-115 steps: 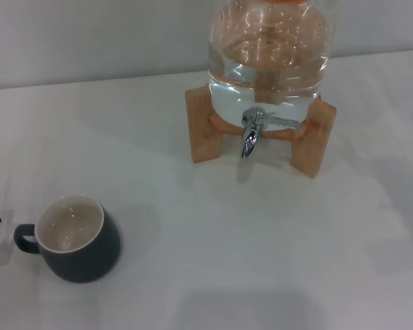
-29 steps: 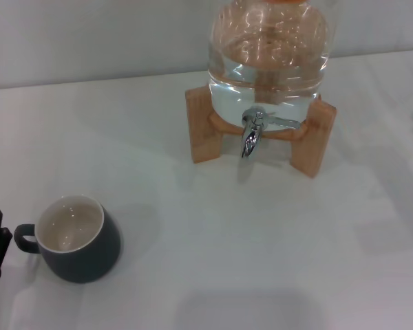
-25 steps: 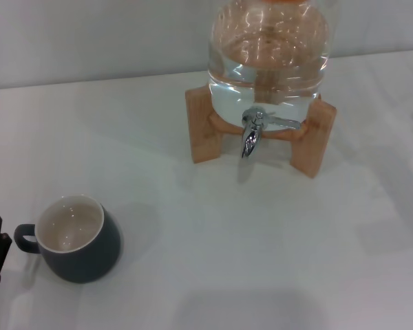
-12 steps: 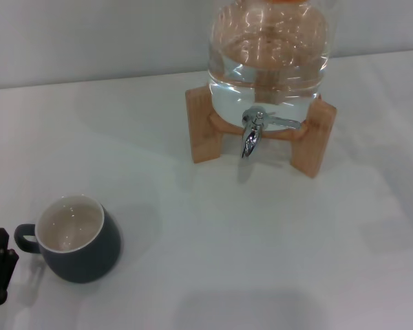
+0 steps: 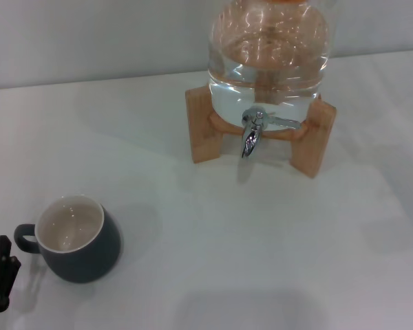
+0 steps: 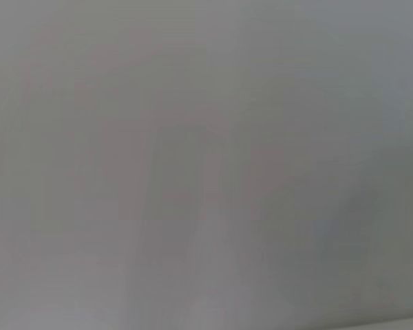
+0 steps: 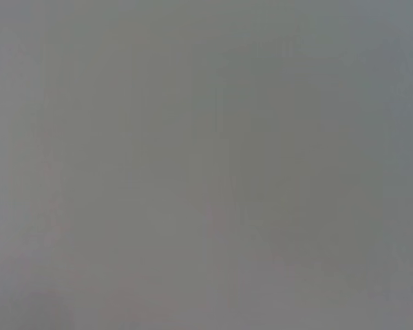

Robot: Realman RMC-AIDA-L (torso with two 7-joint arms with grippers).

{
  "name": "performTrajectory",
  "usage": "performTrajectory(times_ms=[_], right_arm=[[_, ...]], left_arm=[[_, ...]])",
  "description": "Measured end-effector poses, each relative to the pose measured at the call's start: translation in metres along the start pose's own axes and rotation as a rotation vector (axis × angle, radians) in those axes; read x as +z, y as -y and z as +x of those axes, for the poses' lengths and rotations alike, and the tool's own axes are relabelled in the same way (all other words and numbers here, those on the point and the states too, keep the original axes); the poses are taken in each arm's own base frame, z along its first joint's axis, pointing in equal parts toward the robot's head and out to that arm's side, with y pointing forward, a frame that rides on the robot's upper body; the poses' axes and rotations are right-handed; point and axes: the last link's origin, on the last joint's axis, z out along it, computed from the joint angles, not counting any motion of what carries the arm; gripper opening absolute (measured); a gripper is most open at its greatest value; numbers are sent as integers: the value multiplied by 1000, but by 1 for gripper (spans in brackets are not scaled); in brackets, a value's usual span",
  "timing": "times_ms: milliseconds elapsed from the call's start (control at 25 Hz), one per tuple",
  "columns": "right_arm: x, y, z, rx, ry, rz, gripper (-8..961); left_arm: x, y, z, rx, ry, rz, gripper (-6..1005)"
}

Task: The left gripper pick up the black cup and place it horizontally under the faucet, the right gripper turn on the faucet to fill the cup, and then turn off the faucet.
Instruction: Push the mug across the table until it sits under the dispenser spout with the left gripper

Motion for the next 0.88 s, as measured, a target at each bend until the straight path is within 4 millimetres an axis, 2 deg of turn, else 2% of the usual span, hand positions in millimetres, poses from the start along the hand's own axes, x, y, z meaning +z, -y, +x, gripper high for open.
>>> performTrajectory(times_ms=[880], right_arm=[[-1,0,-2,-8,11,-1,866]], left_arm=[[-2,1,-9,-71,65,9,880]])
